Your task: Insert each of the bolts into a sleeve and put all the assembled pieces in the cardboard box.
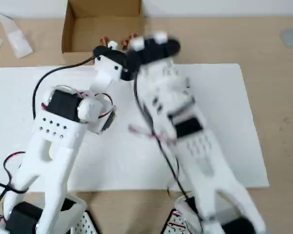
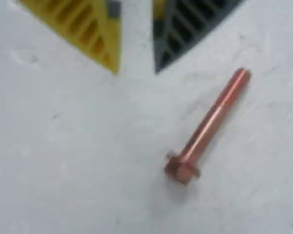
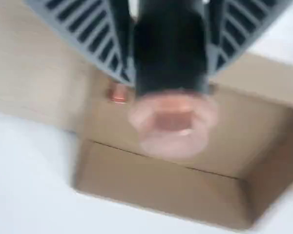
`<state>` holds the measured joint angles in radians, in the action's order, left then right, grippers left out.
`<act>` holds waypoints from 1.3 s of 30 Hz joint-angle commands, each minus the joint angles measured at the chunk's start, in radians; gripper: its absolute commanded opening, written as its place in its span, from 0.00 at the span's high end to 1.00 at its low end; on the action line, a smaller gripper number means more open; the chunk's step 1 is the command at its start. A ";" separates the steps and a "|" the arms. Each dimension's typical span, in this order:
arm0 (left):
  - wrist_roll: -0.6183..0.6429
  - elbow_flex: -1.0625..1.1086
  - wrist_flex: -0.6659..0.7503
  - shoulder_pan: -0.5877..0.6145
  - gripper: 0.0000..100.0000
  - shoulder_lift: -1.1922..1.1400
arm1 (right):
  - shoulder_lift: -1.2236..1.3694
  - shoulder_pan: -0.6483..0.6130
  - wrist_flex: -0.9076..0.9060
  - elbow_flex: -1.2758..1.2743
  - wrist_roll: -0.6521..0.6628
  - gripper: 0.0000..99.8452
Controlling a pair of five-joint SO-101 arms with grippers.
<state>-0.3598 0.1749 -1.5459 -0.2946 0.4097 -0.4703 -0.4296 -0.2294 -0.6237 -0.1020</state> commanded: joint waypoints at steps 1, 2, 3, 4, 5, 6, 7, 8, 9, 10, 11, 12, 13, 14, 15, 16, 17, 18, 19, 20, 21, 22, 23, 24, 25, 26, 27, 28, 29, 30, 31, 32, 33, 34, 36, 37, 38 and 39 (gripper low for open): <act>0.081 -0.040 0.032 0.086 0.95 0.005 | 0.249 0.059 0.037 0.337 -0.009 0.99; 0.112 -0.040 0.049 0.109 0.95 0.005 | 0.312 0.065 0.037 0.395 -0.009 0.99; 0.146 -0.040 0.064 0.135 0.95 0.010 | 0.367 0.068 0.037 0.450 -0.009 0.99; 0.178 -0.037 0.084 0.166 0.95 0.022 | 0.421 0.068 0.037 0.501 -0.009 0.99; 0.207 -0.031 0.104 0.192 0.95 0.041 | 0.470 0.068 0.035 0.550 -0.009 0.99; 0.235 -0.025 0.126 0.215 0.95 0.062 | 0.519 0.067 0.035 0.598 -0.009 0.99; 0.259 -0.012 0.150 0.233 0.95 0.085 | 0.567 0.065 0.035 0.645 -0.009 0.99; 0.278 0.003 0.175 0.249 0.95 0.111 | 0.613 0.064 0.035 0.694 -0.009 0.99; 0.290 0.025 0.196 0.259 0.95 0.139 | 0.661 0.062 0.035 0.740 -0.009 0.99; 0.296 0.049 0.215 0.264 0.95 0.170 | 0.708 0.059 0.035 0.792 -0.009 0.99; 0.296 0.078 0.230 0.264 0.95 0.199 | 0.759 0.054 0.035 0.849 -0.006 0.99; 0.295 0.107 0.244 0.265 0.95 0.228 | 0.808 0.053 0.034 0.905 -0.005 0.99; 0.295 0.140 0.256 0.264 0.95 0.257 | 0.862 0.053 0.034 0.961 -0.005 0.99; 0.295 0.170 0.267 0.264 0.95 0.283 | 0.914 0.053 0.034 1.021 -0.005 0.99; 0.293 0.201 0.281 0.264 0.95 0.309 | 0.970 0.053 0.032 1.081 -0.003 0.99; 0.295 0.230 0.293 0.265 0.95 0.334 | 1.026 0.053 0.023 1.148 -0.003 0.99; 0.295 0.256 0.304 0.267 0.95 0.357 | 1.082 0.053 0.000 1.216 -0.003 0.99; 0.295 0.279 0.310 0.270 0.95 0.378 | 1.141 0.051 -0.028 1.293 -0.003 0.99; 0.295 0.301 0.316 0.270 0.95 0.398 | 1.201 0.051 -0.060 1.369 -0.003 0.99; 0.295 0.318 0.324 0.270 0.95 0.418 | 1.262 0.050 -0.089 1.449 -0.003 0.99; 0.295 0.330 0.324 0.270 0.95 0.437 | 1.322 0.050 -0.117 1.524 -0.003 0.99; 0.293 0.339 0.324 0.272 0.95 0.453 | 1.386 0.053 -0.138 1.603 -0.003 0.99; 0.293 0.347 0.327 0.272 0.95 0.470 | 1.449 0.056 -0.153 1.673 -0.003 0.99; 0.295 0.353 0.333 0.272 0.95 0.486 | 1.512 0.062 -0.166 1.745 -0.003 0.99; 0.295 0.353 0.333 0.272 0.95 0.499 | 1.575 0.067 -0.175 1.813 -0.003 0.99; 0.295 0.353 0.333 0.272 0.95 0.513 | 1.632 0.071 -0.181 1.871 -0.003 0.99; 0.295 0.353 0.331 0.272 0.95 0.526 | 1.689 0.074 -0.192 1.926 -0.003 0.99; 0.296 0.353 0.330 0.272 0.95 0.536 | 1.739 0.074 -0.204 1.980 -0.003 0.99; 0.296 0.353 0.330 0.272 0.95 0.545 | 1.787 0.077 -0.216 2.025 -0.002 0.99; 0.296 0.354 0.330 0.272 0.95 0.553 | 1.830 0.079 -0.224 2.066 -0.002 0.99; 0.296 0.354 0.328 0.272 0.95 0.558 | 1.870 0.079 -0.224 2.104 -0.002 0.99; 0.296 0.354 0.328 0.272 0.95 0.562 | 1.903 0.079 -0.227 2.130 -0.002 0.99; 0.296 0.354 0.328 0.272 0.95 0.567 | 1.929 0.079 -0.238 2.153 0.000 0.99; 0.296 0.354 0.328 0.272 0.95 0.570 | 1.951 0.079 -0.253 2.172 0.012 0.97; 0.298 0.354 0.328 0.272 0.95 0.579 | 1.983 0.077 -0.285 2.198 0.038 0.90; 0.298 0.354 0.327 0.272 0.95 0.585 | 1.992 0.077 -0.298 2.204 0.040 0.85; 0.298 0.356 0.327 0.272 0.95 0.590 | 2.002 0.077 -0.307 2.212 0.043 0.80; 0.298 0.364 0.327 0.272 0.95 0.593 | 2.005 0.077 -0.324 2.221 0.044 0.76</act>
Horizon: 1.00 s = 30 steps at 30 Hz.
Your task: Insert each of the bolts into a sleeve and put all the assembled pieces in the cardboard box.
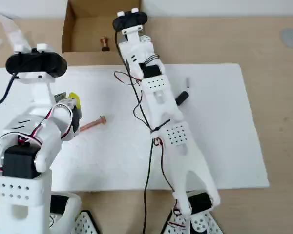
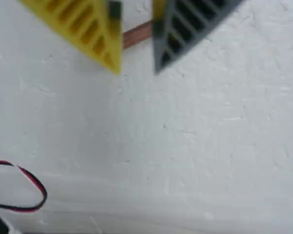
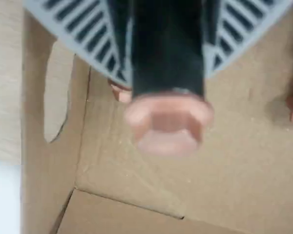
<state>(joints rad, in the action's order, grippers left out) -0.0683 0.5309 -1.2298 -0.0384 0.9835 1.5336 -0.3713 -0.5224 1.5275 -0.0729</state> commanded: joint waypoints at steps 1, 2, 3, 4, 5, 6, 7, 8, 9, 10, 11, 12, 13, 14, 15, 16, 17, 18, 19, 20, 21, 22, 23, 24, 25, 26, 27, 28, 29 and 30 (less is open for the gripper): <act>0.005 0.015 0.012 0.015 0.95 0.022 | 0.002 0.019 -0.054 0.081 0.014 0.72; 0.002 0.021 0.012 0.015 0.95 0.024 | 0.002 0.019 -0.077 0.096 0.014 0.70; 0.000 0.032 0.011 0.015 0.95 0.024 | 0.002 0.019 -0.100 0.113 0.014 0.68; 0.000 0.041 0.011 0.015 0.95 0.022 | 0.002 0.019 -0.120 0.134 0.012 0.67; -0.002 0.048 0.011 0.015 0.94 0.016 | 0.001 0.019 -0.133 0.142 0.012 0.67; -0.002 0.052 0.005 0.017 0.93 0.016 | -0.002 0.019 -0.140 0.142 0.012 0.67; -0.002 0.051 -0.008 0.017 0.91 0.015 | -0.012 0.021 -0.146 0.142 0.012 0.67; -0.002 0.049 -0.018 0.017 0.89 0.013 | -0.028 0.021 -0.147 0.142 0.012 0.67; -0.002 0.048 -0.025 0.017 0.88 0.013 | -0.047 0.022 -0.155 0.140 0.012 0.67; -0.003 0.048 -0.025 0.017 0.88 0.013 | -0.068 0.025 -0.173 0.140 0.012 0.67; -0.012 0.048 -0.025 0.018 0.88 0.013 | -0.094 0.027 -0.198 0.140 0.011 0.67; -0.031 0.048 -0.025 0.029 0.88 0.013 | -0.125 0.027 -0.226 0.140 0.011 0.67; -0.049 0.048 -0.025 0.040 0.88 0.010 | -0.163 0.028 -0.261 0.140 0.011 0.67; -0.069 0.048 -0.025 0.046 0.88 0.001 | -0.205 0.030 -0.305 0.140 0.008 0.67; -0.097 0.048 -0.029 0.049 0.88 -0.016 | -0.252 0.033 -0.356 0.140 -0.005 0.67; -0.137 0.041 -0.046 0.051 0.88 -0.041 | -0.303 0.036 -0.408 0.140 -0.025 0.67; -0.183 0.026 -0.072 0.048 0.88 -0.074 | -0.354 0.044 -0.462 0.140 -0.046 0.67; -0.235 0.008 -0.109 0.046 0.88 -0.111 | -0.403 0.053 -0.511 0.140 -0.068 0.67; -0.296 -0.017 -0.140 0.044 0.88 -0.154 | -0.449 0.058 -0.554 0.140 -0.083 0.67; -0.367 -0.038 -0.172 0.041 0.88 -0.197 | -0.493 0.074 -0.597 0.140 -0.091 0.67; -0.470 -0.054 -0.203 0.026 0.88 -0.229 | -0.532 0.088 -0.638 0.139 -0.092 0.67; -0.562 -0.064 -0.224 0.015 0.88 -0.259 | -0.568 0.104 -0.678 0.139 -0.092 0.67; -0.626 -0.069 -0.232 0.008 0.88 -0.275 | -0.604 0.125 -0.717 0.139 -0.092 0.67; -0.687 -0.071 -0.229 0.005 0.88 -0.282 | -0.639 0.151 -0.750 0.140 -0.094 0.67; -0.726 -0.071 -0.213 -0.002 0.88 -0.283 | -0.676 0.176 -0.783 0.140 -0.094 0.67; -0.746 -0.069 -0.190 -0.014 0.88 -0.288 | -0.713 0.205 -0.815 0.140 -0.094 0.67; -0.763 -0.066 -0.170 -0.026 0.88 -0.289 | -0.750 0.237 -0.848 0.140 -0.094 0.67; -0.773 -0.061 -0.157 -0.037 0.88 -0.291 | -0.785 0.268 -0.882 0.140 -0.094 0.67; -0.779 -0.054 -0.147 -0.054 0.88 -0.294 | -0.816 0.297 -0.918 0.140 -0.094 0.67; -0.781 -0.035 -0.127 -0.072 0.88 -0.302 | -0.846 0.326 -0.956 0.140 -0.094 0.67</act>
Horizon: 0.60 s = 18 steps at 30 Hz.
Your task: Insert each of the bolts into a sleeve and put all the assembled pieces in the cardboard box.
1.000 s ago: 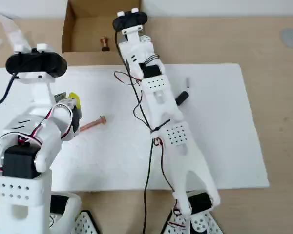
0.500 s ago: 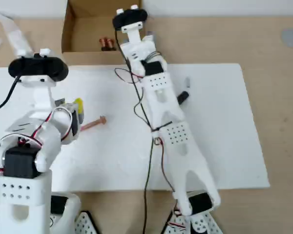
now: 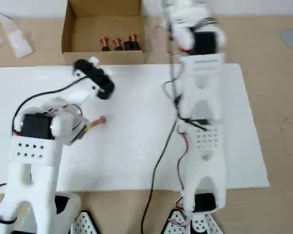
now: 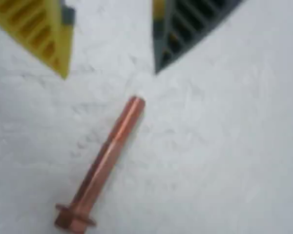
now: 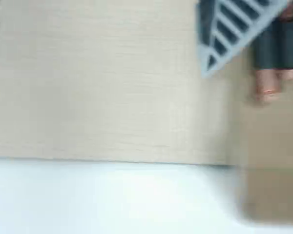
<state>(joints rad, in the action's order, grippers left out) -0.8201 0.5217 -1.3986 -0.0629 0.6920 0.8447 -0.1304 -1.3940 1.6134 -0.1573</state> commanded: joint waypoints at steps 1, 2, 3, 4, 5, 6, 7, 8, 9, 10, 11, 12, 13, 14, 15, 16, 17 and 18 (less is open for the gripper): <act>-0.029 -0.002 0.064 -0.063 0.88 -0.022 | -0.188 0.110 -0.127 0.054 -0.009 0.67; -0.028 0.025 0.092 -0.072 0.88 -0.036 | -0.213 0.133 -0.170 0.054 -0.009 0.67; -0.026 0.054 0.126 -0.072 0.88 -0.054 | -0.239 0.153 -0.213 0.053 -0.009 0.67; -0.026 0.084 0.163 -0.072 0.88 -0.073 | -0.262 0.174 -0.255 0.053 -0.009 0.67; -0.026 0.112 0.198 -0.071 0.88 -0.096 | -0.283 0.193 -0.292 0.053 -0.009 0.67; -0.026 0.138 0.230 -0.071 0.88 -0.116 | -0.298 0.211 -0.322 0.053 -0.009 0.67; -0.026 0.160 0.256 -0.071 0.88 -0.136 | -0.312 0.229 -0.351 0.053 -0.009 0.67; -0.025 0.180 0.279 -0.071 0.88 -0.153 | -0.321 0.246 -0.373 0.053 -0.009 0.67; -0.025 0.193 0.301 -0.071 0.88 -0.168 | -0.328 0.260 -0.385 0.053 -0.009 0.67; -0.025 0.204 0.319 -0.071 0.88 -0.182 | -0.331 0.274 -0.391 0.053 -0.009 0.67; -0.023 0.212 0.339 -0.068 0.88 -0.193 | -0.332 0.285 -0.391 0.053 -0.009 0.67; -0.020 0.215 0.356 -0.060 0.87 -0.205 | -0.332 0.295 -0.391 0.053 -0.009 0.67; -0.020 0.215 0.371 -0.051 0.87 -0.216 | -0.332 0.302 -0.391 0.053 -0.009 0.67; -0.021 0.216 0.387 -0.043 0.87 -0.228 | -0.334 0.306 -0.391 0.053 -0.009 0.67; -0.023 0.216 0.397 -0.034 0.87 -0.245 | -0.334 0.311 -0.393 0.053 -0.009 0.67; -0.023 0.216 0.408 -0.028 0.87 -0.262 | -0.334 0.314 -0.393 0.053 -0.009 0.67; -0.025 0.216 0.417 -0.023 0.87 -0.280 | -0.334 0.315 -0.393 0.053 -0.009 0.67; -0.025 0.216 0.427 -0.023 0.87 -0.300 | -0.334 0.315 -0.393 0.053 -0.009 0.67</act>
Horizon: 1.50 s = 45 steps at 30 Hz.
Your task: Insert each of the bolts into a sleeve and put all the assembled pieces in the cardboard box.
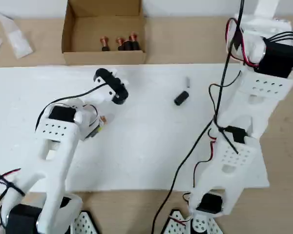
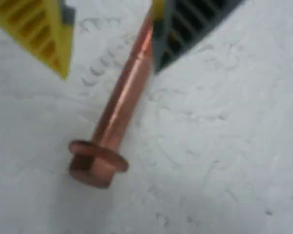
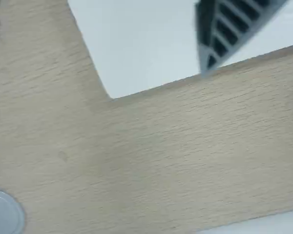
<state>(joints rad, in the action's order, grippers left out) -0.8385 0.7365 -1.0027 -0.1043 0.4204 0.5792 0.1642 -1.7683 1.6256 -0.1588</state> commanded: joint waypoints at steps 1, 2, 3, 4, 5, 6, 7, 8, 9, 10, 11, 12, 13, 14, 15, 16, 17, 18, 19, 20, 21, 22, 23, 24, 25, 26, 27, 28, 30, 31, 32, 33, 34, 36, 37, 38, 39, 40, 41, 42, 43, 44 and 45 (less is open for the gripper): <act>-0.006 0.000 0.038 0.018 0.87 -0.050 | -0.068 0.021 -0.018 0.041 -0.008 0.67; -0.006 -0.005 0.040 0.015 0.87 -0.073 | -0.068 0.021 -0.018 0.041 -0.008 0.67; -0.006 -0.009 0.040 0.012 0.87 -0.094 | -0.068 0.021 -0.018 0.041 -0.008 0.67; -0.006 -0.018 0.040 0.012 0.87 -0.117 | -0.068 0.021 -0.018 0.041 -0.008 0.67; -0.006 -0.028 0.040 0.012 0.87 -0.139 | -0.068 0.019 -0.018 0.041 -0.008 0.67; -0.006 -0.034 0.040 0.015 0.87 -0.160 | -0.068 0.018 -0.018 0.041 -0.008 0.67; -0.011 -0.038 0.040 0.018 0.87 -0.183 | -0.068 0.016 -0.018 0.041 -0.008 0.67; -0.021 -0.043 0.040 0.018 0.87 -0.202 | -0.068 0.015 -0.018 0.041 -0.008 0.67; -0.026 -0.043 0.040 0.018 0.87 -0.222 | -0.068 0.015 -0.018 0.041 -0.008 0.67; -0.028 -0.044 0.041 0.018 0.87 -0.239 | -0.068 0.015 -0.018 0.041 -0.008 0.67; -0.028 -0.044 0.049 0.014 0.87 -0.255 | -0.068 0.015 -0.018 0.041 -0.008 0.67; -0.028 -0.044 0.066 0.014 0.87 -0.271 | -0.068 0.015 -0.018 0.041 -0.008 0.67; -0.026 -0.044 0.081 0.014 0.87 -0.285 | -0.068 0.015 -0.018 0.041 -0.008 0.67; -0.023 -0.044 0.100 0.015 0.87 -0.297 | -0.068 0.015 -0.018 0.041 -0.008 0.67; -0.023 -0.044 0.121 0.018 0.87 -0.311 | -0.068 0.015 -0.018 0.041 -0.008 0.67; -0.021 -0.044 0.140 0.018 0.87 -0.323 | -0.068 0.013 -0.018 0.041 -0.008 0.67; -0.020 -0.044 0.157 0.020 0.87 -0.335 | -0.068 0.013 -0.018 0.041 -0.008 0.67; -0.014 -0.044 0.169 0.020 0.88 -0.348 | -0.068 0.013 -0.018 0.041 -0.008 0.67; -0.005 -0.046 0.178 0.020 0.88 -0.357 | -0.068 0.013 -0.018 0.041 -0.009 0.67; 0.002 -0.052 0.183 0.020 0.88 -0.363 | -0.068 0.013 -0.020 0.041 -0.009 0.67; 0.006 -0.068 0.175 0.020 0.88 -0.374 | -0.068 0.013 -0.020 0.041 -0.009 0.67; 0.014 -0.083 0.167 0.020 0.88 -0.380 | -0.068 0.013 -0.020 0.041 -0.009 0.67; 0.020 -0.098 0.158 0.020 0.88 -0.387 | -0.068 0.013 -0.020 0.041 -0.009 0.67; 0.021 -0.110 0.147 0.020 0.88 -0.397 | -0.068 0.013 -0.020 0.041 -0.009 0.67; 0.023 -0.124 0.140 0.020 0.89 -0.404 | -0.068 0.013 -0.020 0.041 -0.009 0.67; 0.029 -0.141 0.132 0.020 0.91 -0.410 | -0.068 0.013 -0.020 0.041 -0.009 0.67; 0.032 -0.158 0.126 0.020 0.93 -0.417 | -0.068 0.013 -0.020 0.041 -0.009 0.67; 0.044 -0.173 0.121 0.020 0.96 -0.423 | -0.068 0.013 -0.020 0.041 -0.009 0.67; 0.069 -0.207 0.118 0.020 0.99 -0.435 | -0.068 0.013 -0.020 0.041 -0.009 0.67; 0.080 -0.222 0.118 0.020 0.99 -0.441 | -0.068 0.013 -0.020 0.041 -0.009 0.67; 0.089 -0.236 0.118 0.020 0.99 -0.447 | -0.068 0.013 -0.020 0.041 -0.009 0.67; 0.095 -0.249 0.118 0.020 0.99 -0.452 | -0.068 0.013 -0.020 0.041 -0.009 0.67; 0.103 -0.261 0.118 0.020 0.99 -0.458 | -0.068 0.013 -0.020 0.041 -0.009 0.67; 0.107 -0.284 0.117 0.020 0.99 -0.472 | -0.068 0.013 -0.020 0.041 -0.009 0.67; 0.107 -0.295 0.107 0.020 0.99 -0.478 | -0.068 0.013 -0.020 0.041 -0.009 0.67; 0.107 -0.313 0.094 0.020 0.99 -0.484 | -0.068 0.013 -0.020 0.041 -0.009 0.67; 0.107 -0.331 0.072 0.020 0.99 -0.489 | -0.068 0.013 -0.020 0.041 -0.009 0.67; 0.107 -0.353 0.049 0.020 0.99 -0.493 | -0.068 0.013 -0.020 0.041 -0.009 0.67; 0.112 -0.376 0.021 0.020 0.99 -0.493 | -0.067 0.013 -0.020 0.039 -0.009 0.67; 0.117 -0.400 -0.008 0.020 0.98 -0.492 | -0.064 0.013 -0.020 0.039 -0.009 0.67; 0.117 -0.428 -0.037 0.020 0.96 -0.492 | -0.064 0.013 -0.020 0.039 -0.009 0.67; 0.117 -0.465 -0.069 0.021 0.93 -0.490 | -0.062 0.013 -0.020 0.039 -0.009 0.67; 0.114 -0.505 -0.106 0.023 0.89 -0.490 | -0.062 0.013 -0.020 0.039 -0.009 0.67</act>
<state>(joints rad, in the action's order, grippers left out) -0.7357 0.4542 -1.0948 -0.1013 -0.0706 0.5792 0.1688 -1.7714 1.6256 -0.1573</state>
